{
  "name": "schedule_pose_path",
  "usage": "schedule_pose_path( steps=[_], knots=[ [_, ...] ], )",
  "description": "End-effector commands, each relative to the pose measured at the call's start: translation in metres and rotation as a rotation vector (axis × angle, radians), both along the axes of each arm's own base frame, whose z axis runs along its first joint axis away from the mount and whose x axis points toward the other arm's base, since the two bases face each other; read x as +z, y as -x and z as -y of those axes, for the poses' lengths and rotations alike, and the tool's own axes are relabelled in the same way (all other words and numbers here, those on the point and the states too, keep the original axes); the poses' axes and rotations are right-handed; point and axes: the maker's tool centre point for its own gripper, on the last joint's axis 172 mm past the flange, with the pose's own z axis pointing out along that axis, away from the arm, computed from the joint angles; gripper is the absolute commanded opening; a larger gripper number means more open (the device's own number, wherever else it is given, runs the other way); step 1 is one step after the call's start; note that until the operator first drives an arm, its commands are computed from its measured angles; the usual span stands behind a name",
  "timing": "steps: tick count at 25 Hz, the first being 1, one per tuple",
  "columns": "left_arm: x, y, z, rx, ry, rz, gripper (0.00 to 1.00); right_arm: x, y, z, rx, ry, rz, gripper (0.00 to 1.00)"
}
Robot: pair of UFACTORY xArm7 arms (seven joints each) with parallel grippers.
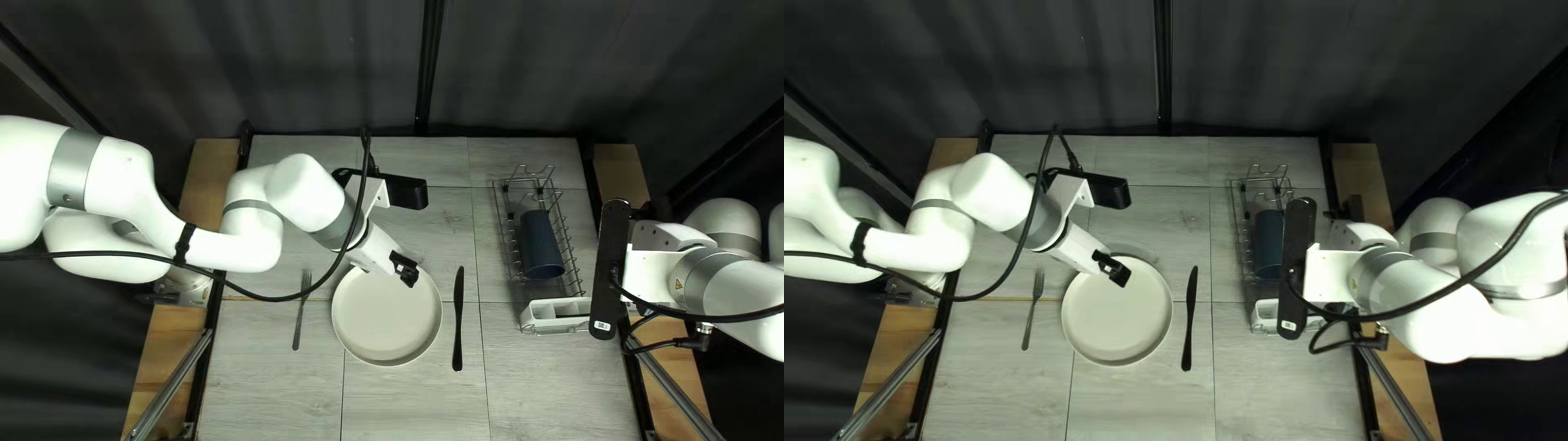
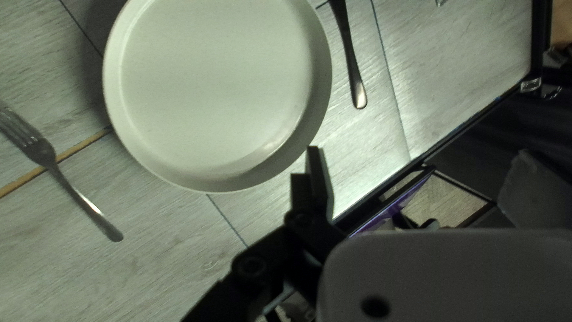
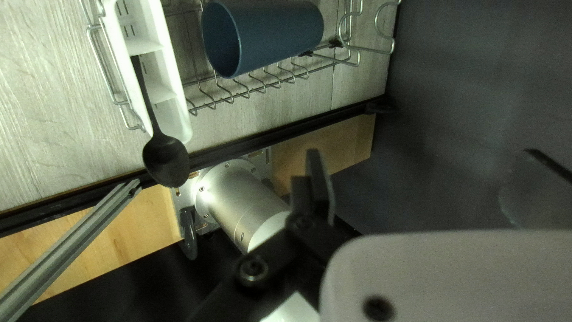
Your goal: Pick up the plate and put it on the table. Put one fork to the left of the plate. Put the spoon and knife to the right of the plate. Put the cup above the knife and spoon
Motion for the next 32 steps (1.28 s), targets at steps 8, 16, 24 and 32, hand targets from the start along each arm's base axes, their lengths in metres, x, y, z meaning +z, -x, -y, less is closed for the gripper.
schedule_pose_path(
  steps=[8, 16, 24, 32],
  knots=[
    [-0.016, -0.061, -0.101, -0.084, 0.065, -0.014, 1.0, 0.0, 0.0, 0.0, 0.0, 0.0, 0.0, 1.0],
    [-0.029, -0.1, -0.091, -0.219, 0.103, 0.031, 1.0, 0.0, 0.0, 0.0, 0.0, 0.0, 0.0, 1.0],
    [-0.044, -0.104, -0.064, -0.287, 0.115, 0.042, 1.0, 0.0, 0.0, 0.0, 0.0, 0.0, 0.0, 1.0],
    [-0.019, -0.093, -0.029, -0.327, 0.089, 0.055, 1.0, 0.0, 0.0, 0.0, 0.0, 0.0, 0.0, 1.0]
  ],
)
